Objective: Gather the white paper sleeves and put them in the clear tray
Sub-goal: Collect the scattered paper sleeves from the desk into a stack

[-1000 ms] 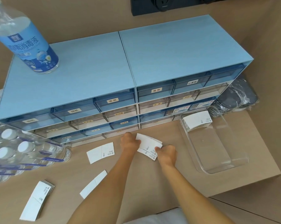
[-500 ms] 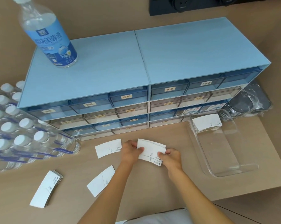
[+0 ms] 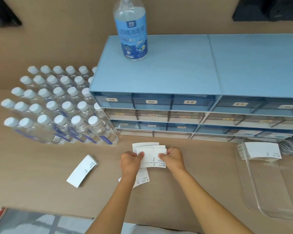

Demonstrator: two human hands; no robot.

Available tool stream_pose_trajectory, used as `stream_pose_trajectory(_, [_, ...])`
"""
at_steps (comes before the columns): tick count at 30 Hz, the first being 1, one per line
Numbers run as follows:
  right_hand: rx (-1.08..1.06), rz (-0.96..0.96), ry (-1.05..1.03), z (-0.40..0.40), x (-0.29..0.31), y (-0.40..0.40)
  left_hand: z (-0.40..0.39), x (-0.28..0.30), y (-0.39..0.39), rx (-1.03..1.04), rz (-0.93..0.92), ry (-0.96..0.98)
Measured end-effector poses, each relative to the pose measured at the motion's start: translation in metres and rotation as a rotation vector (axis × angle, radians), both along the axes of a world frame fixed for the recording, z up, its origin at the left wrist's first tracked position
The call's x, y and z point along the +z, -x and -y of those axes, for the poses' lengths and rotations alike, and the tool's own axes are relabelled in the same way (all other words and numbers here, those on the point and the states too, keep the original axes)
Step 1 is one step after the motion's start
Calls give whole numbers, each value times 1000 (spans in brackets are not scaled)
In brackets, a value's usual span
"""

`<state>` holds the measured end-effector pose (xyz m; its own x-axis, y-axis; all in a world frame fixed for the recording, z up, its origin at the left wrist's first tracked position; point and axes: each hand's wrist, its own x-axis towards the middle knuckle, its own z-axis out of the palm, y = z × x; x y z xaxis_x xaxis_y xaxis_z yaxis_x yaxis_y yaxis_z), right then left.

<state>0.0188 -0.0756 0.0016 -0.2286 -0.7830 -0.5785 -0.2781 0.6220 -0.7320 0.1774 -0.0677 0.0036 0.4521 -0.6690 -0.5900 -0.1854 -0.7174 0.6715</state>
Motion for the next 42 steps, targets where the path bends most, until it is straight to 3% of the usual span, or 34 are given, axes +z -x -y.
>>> stream_pose_trajectory(7, [144,-125,-5,34,-4,-28,13,-4,-20,48,46,-73])
stream_pose_trajectory(19, [135,-196,-41,56,-14,-43,32,-7,-26,59,75,-181])
stream_pose_trajectory(24, [138,-229,-32,55,-16,-46,28,-9,-29,36,85,-138])
stream_pose_trajectory(38, [92,-34,-27,7,-12,-50,-10,-4,-54,40,-105,-10])
stream_pose_trajectory(42, [139,-12,-22,-13,-9,-55,-38,-4,-61,47,-87,-4])
